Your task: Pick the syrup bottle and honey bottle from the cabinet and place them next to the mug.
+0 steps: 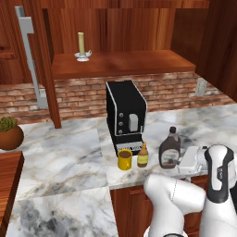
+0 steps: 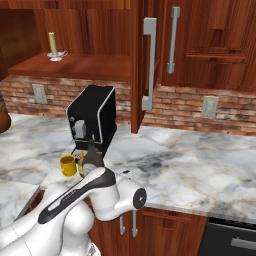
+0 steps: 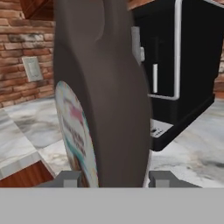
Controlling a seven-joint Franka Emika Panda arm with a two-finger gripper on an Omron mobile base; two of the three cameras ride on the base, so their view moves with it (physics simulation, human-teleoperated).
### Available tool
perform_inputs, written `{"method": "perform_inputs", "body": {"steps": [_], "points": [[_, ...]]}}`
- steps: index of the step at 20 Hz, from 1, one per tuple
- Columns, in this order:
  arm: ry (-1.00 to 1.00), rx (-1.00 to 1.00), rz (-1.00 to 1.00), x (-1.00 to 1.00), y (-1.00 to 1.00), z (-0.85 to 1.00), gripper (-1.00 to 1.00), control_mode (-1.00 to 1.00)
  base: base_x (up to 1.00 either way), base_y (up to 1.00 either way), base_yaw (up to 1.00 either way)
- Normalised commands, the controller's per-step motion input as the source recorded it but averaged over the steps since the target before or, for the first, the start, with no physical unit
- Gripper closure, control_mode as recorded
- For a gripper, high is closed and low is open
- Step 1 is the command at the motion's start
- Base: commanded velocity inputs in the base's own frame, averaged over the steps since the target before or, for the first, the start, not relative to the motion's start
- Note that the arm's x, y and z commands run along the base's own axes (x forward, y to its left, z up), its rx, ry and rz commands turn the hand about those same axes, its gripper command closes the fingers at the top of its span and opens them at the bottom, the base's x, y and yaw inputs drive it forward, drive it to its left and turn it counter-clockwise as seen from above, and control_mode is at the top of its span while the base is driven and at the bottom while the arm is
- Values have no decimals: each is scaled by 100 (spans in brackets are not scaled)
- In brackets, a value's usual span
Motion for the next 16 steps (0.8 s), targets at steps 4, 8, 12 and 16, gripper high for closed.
{"method": "perform_inputs", "body": {"steps": [4,8,12,16], "points": [[0,0,0,18,-8,0,100,-100,0,0,0],[0,0,0,24,-2,0,100,-100,0,0,0],[0,0,0,28,0,0,100,-100,0,0,0],[0,0,0,9,0,0,100,-100,0,0,0]]}}
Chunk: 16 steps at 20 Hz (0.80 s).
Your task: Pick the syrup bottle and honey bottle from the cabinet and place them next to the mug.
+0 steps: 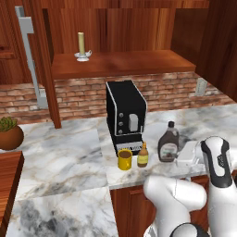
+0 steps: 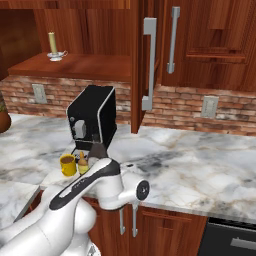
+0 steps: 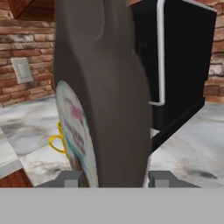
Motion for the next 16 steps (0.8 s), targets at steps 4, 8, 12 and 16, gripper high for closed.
{"method": "perform_inputs", "body": {"steps": [4,8,12,16], "points": [[0,0,0,0,0,-6,100,-100,0,0,0],[0,0,0,0,7,-33,100,-100,0,0,0],[0,0,0,0,18,-20,100,-100,0,0,0],[-1,0,0,0,4,-1,100,-100,0,0,0]]}}
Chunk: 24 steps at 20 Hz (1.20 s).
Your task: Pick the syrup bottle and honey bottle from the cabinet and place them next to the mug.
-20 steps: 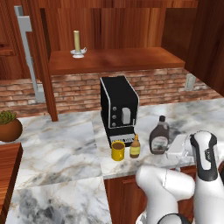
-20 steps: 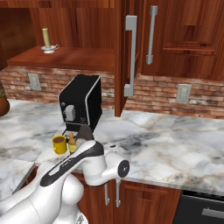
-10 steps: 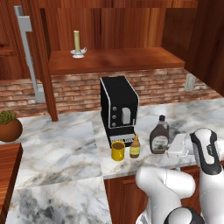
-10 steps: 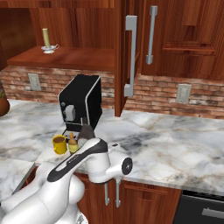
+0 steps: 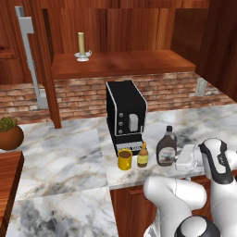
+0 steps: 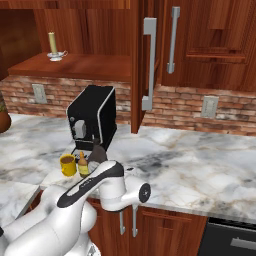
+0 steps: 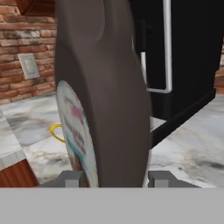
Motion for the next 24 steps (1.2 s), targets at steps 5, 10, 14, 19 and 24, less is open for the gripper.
{"method": "perform_inputs", "body": {"steps": [5,10,14,19,24], "points": [[-1,0,0,5,0,0,100,-100,0,0,0],[0,0,0,7,0,0,100,-100,0,0,0],[0,0,0,1,0,-6,100,-100,0,0,0],[0,0,0,1,0,-17,100,-100,0,0,0],[0,0,0,0,0,-14,100,-100,0,0,0]]}}
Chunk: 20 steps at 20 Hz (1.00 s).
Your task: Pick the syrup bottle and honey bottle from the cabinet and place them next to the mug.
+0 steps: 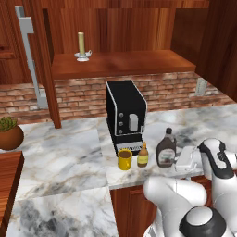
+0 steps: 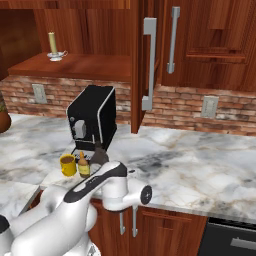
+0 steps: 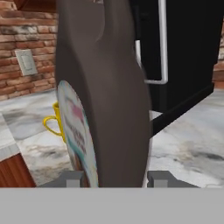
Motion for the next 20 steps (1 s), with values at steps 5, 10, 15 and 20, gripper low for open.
{"method": "perform_inputs", "body": {"steps": [5,10,15,20], "points": [[-1,0,0,5,0,-11,100,-100,0,0,0],[-7,0,0,20,0,-13,100,-100,0,0,0],[-4,0,0,15,0,-5,100,-100,0,0,0],[0,0,0,16,0,-1,100,-100,0,0,0]]}}
